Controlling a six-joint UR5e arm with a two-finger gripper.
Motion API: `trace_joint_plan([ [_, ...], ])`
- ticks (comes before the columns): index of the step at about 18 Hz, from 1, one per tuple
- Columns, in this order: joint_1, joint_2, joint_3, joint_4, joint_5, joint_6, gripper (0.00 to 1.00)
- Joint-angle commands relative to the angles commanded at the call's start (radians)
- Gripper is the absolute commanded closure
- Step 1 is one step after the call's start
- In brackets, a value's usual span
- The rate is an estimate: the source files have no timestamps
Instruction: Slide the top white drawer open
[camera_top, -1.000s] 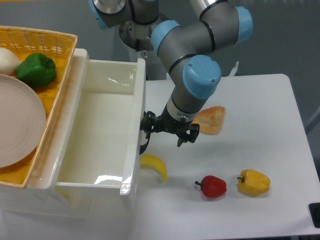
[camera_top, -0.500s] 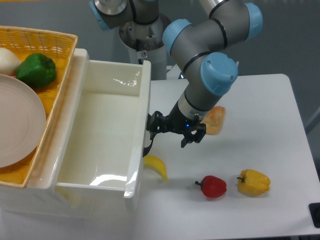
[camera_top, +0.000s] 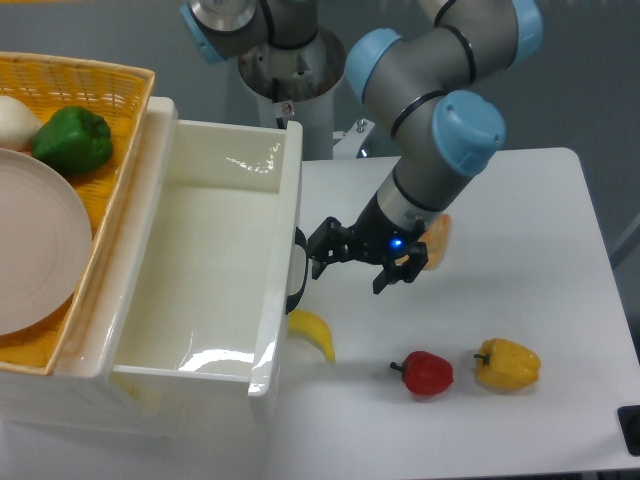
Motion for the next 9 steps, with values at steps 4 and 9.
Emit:
trace_joint_plan([
  [4, 0.051, 0.015, -0.002, 0.041, 0.006, 0.047, 0.0],
  [9, 0.083, 0.014, -0.002, 0.049, 0.096, 0.201, 0.0],
])
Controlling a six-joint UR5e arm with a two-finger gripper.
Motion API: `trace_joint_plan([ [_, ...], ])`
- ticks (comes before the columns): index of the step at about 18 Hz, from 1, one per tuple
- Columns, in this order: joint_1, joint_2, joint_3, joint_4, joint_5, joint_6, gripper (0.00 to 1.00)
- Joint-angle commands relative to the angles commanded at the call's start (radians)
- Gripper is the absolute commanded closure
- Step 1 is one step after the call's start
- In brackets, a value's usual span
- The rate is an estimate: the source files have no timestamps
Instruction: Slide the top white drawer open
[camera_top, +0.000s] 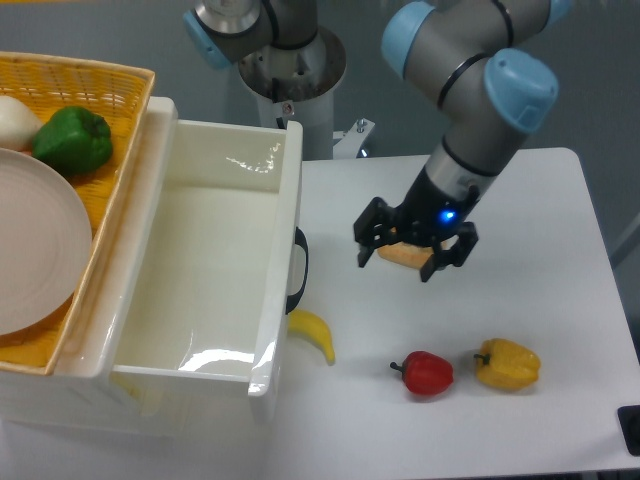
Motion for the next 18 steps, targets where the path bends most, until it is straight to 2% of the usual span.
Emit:
trace_joint_plan([
  [4, 0.006, -0.015, -0.002, 0.002, 0.188, 0.064, 0.0],
  [8, 0.005, -0.067, -0.009, -0.001, 0.336, 0.262, 0.0],
  [13, 0.035, -0.109, -0.008, 0.005, 0.37, 0.552, 0.0],
  [16, 0.054, -0.121, -0.021, 0.046, 0.393, 0.705, 0.0],
  [18, 0.057, -0.123, -0.037, 0.093, 0.404, 0.718, 0.0],
])
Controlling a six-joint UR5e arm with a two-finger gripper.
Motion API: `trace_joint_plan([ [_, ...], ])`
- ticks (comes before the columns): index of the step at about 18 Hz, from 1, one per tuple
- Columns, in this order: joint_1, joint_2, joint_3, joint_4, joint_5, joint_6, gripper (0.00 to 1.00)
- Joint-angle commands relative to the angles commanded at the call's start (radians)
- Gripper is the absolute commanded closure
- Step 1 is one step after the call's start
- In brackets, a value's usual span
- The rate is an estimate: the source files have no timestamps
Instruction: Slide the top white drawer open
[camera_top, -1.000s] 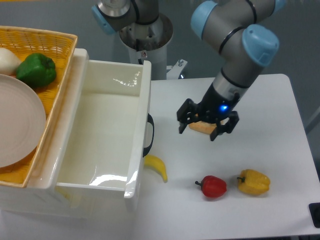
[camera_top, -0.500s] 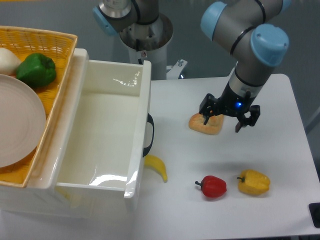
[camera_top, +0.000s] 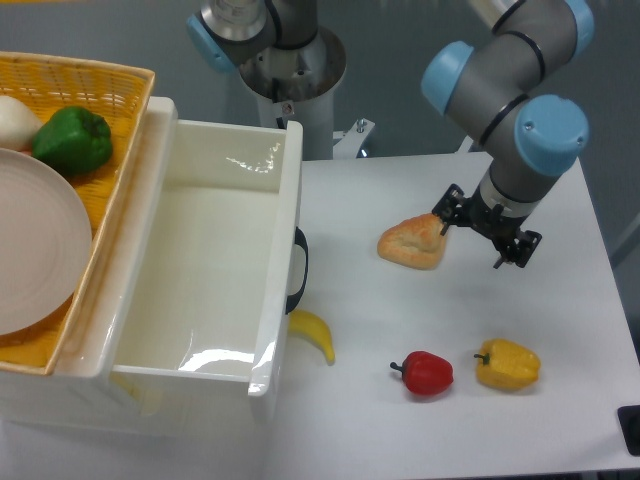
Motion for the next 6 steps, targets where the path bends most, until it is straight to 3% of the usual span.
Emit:
trace_joint_plan([
  [6, -0.005, -0.006, -0.006, 0.035, 0.035, -0.006, 0.0],
])
